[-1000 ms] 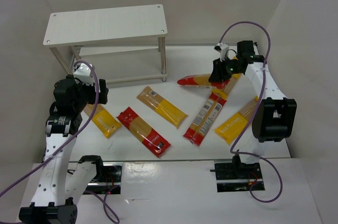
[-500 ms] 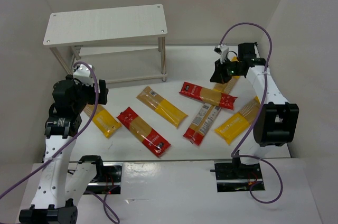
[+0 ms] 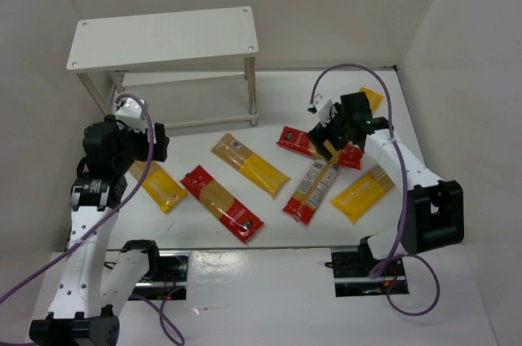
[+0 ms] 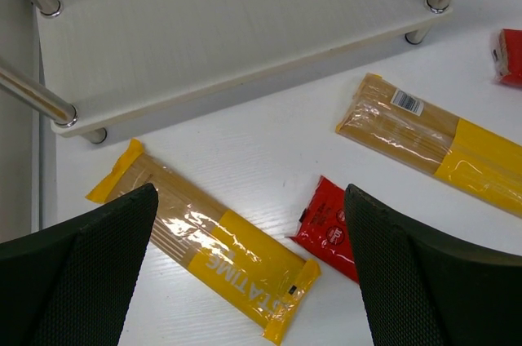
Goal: Place and organize the pasta boxes and bags onto the shelf
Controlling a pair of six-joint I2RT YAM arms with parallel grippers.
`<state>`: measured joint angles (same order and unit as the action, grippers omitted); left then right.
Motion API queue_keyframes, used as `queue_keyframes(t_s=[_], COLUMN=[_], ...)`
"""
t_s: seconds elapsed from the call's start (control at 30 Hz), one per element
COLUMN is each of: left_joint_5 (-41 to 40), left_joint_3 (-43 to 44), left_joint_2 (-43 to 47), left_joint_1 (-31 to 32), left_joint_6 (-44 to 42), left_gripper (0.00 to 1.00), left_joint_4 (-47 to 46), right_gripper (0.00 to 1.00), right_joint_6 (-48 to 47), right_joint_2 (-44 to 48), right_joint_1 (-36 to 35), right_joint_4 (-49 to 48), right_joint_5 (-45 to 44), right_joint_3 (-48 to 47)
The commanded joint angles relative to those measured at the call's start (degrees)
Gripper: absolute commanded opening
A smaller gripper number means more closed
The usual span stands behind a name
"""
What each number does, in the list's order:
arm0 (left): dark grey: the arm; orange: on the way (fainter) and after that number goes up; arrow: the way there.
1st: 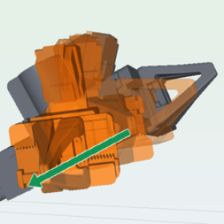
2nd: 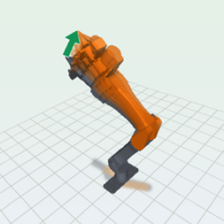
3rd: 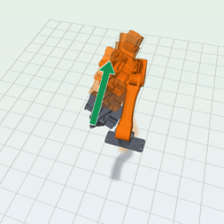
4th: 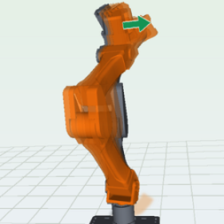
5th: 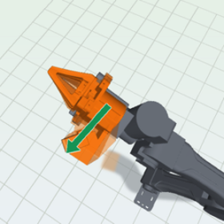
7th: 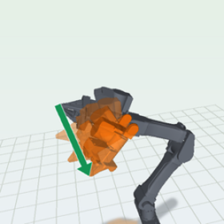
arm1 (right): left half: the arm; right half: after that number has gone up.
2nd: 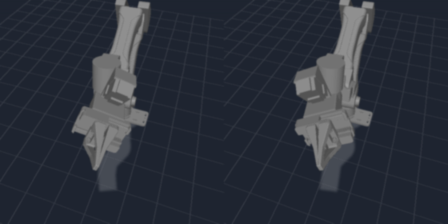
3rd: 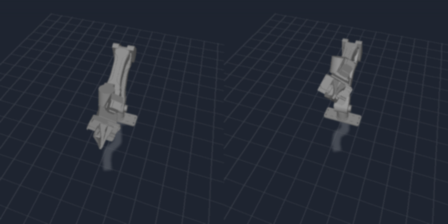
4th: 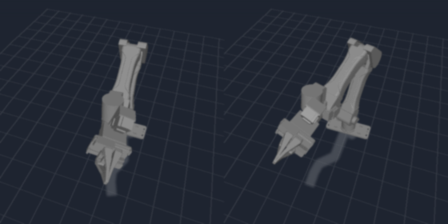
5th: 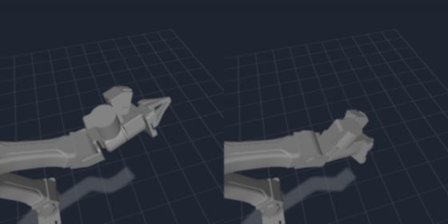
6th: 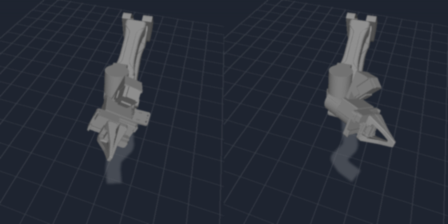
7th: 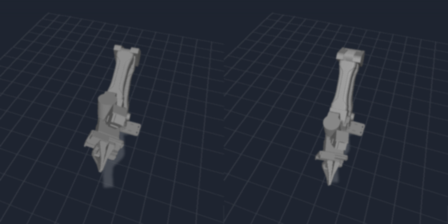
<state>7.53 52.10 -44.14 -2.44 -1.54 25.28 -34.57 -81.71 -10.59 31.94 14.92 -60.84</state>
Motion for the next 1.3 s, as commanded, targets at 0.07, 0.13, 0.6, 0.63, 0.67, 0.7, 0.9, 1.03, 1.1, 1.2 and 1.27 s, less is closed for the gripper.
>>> queue_keyframes(t_s=[0.07, 0.13, 0.6, 0.63, 0.67, 0.7, 0.9, 1.03, 1.1, 1.2, 1.27], left_joint_5=[1.35, 1.87, 4.95, 5.56, 5.57, 5.57, 6.09, 6.09, 6.09, 6.09, 6.09], left_joint_3=[-0.5, -0.5, -0.5, -0.5, -0.5, -0.5, -0.5, -0.5, -0.5, -0.5, -0.5], left_joint_2=[-0.16, -0.16, -1.21, -1.21, -1.21, -1.21, -1.74, -2.26, -2.27, -2.27, -2.27], left_joint_1=[-0.29, -0.29, -1.87, -1.87, -2.39, -2.4, -2.4, -2.4, -2.4, -2.4, -2.4], left_joint_6=[-1.62, -2.15, -4.44, -4.44, -4.44, -4.44, -4.96, -4.96, -4.96, -4.96, -4.96], left_gripper=[1.0, 1.0, 1.0, 1.0, 1.0, 1.0, 1.0, 1.0, 1.0, 1.0, 1.0], left_joint_4=[-1.55, -1.55, -1.02, -1.02, -1.02, -1.02, -1.02, -1.02, -1.02, -1.02, -1.02], right_gripper=[1.0, 1.0, 1.0, 1.0, 1.0, 1.0, 1.0, 1.0, 1.0, 1.0, 1.0], right_joint_6=[-3.49, -4.72, -13.95, -14.47, -14.48, -15.09, -15.79, -15.79, -15.79, -15.79, -15.79], right_joint_2=[-1.25, -2.74, -16.98, -17.51, -18.13, -18.65, -21.3, -22.43, -23.13, -24.37, -24.98], right_joint_1=[-0.66, -0.66, -0.66, -0.66, -0.66, -0.66, -0.66, -0.66, -0.66, -0.66, -0.66], right_joint_4=[-7.25, -7.25, -0.4, -0.39, -0.39, -0.39, -1.79, -3.56, -4.34, -4.35, -3.74], right_joint_5=[-6.74, -6.74, 5.3, 5.3, 5.3, 5.3, 4.07, 3.54, 3.54, 3.02, 3.01], right_joint_3=[0.19, -0.51, -9.11, -9.73, -9.74, -9.74, -9.74, -9.03, -8.51, -8.51, -9.03])
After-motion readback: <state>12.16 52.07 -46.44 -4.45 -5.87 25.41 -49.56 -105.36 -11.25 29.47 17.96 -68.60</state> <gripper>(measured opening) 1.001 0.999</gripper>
